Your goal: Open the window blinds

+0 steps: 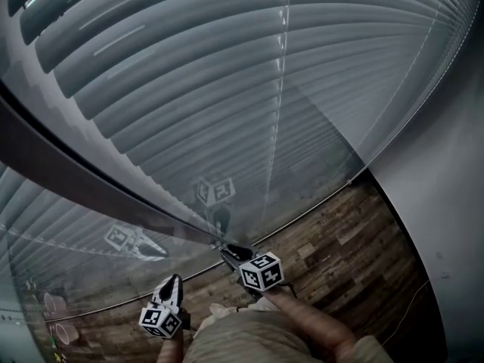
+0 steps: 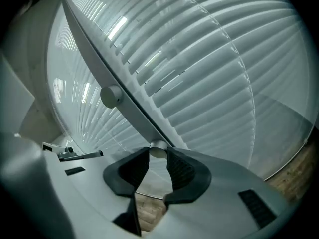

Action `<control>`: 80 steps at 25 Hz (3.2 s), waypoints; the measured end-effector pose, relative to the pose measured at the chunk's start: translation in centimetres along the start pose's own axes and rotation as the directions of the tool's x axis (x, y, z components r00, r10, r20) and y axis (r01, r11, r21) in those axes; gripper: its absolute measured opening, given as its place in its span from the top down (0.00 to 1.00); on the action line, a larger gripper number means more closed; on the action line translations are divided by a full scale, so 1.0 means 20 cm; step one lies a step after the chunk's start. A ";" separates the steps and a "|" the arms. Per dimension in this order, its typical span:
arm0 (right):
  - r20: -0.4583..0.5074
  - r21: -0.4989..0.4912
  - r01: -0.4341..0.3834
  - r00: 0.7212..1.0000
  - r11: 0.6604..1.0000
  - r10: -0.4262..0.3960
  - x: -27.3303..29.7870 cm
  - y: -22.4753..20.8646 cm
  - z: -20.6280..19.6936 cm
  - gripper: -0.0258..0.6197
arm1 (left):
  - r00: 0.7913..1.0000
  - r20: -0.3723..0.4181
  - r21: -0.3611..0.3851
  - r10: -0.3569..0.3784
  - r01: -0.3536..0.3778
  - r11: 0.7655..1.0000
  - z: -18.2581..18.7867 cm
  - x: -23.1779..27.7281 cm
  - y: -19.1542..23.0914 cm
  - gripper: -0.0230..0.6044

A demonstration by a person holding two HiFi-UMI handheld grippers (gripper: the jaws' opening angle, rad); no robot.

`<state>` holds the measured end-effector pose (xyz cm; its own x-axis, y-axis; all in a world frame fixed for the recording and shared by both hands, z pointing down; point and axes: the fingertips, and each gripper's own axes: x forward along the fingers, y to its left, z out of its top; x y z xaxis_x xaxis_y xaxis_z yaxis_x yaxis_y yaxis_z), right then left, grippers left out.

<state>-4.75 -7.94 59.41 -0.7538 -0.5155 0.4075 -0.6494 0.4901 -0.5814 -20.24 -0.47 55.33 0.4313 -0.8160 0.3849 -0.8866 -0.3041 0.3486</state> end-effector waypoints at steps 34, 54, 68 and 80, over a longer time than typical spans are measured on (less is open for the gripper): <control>-0.037 -0.099 0.067 0.997 0.993 -0.071 0.02 0.04 -0.01 0.68 | 1.000 0.010 -0.021 -0.005 0.005 1.000 0.00 0.01 0.03 0.94; -0.036 -0.045 0.077 0.996 0.996 -0.078 0.05 0.01 0.04 0.76 | 1.000 0.000 0.005 -0.020 0.020 1.000 0.04 0.01 0.05 0.94; 0.013 -0.800 0.342 0.831 0.493 -0.556 0.07 0.05 0.00 0.76 | 0.999 -0.009 0.020 -0.049 0.049 0.999 0.05 0.01 0.02 0.94; 0.045 0.035 0.040 0.998 0.999 -0.042 0.02 0.02 -0.06 0.60 | 0.998 -0.019 0.021 -0.056 0.056 0.998 0.05 -0.04 0.03 0.94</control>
<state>-5.41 -7.06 60.22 -0.7207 -0.5667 0.3993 -0.6754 0.4443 -0.5886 -21.40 -0.42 54.41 0.4831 -0.7882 0.3812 -0.8643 -0.3596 0.3517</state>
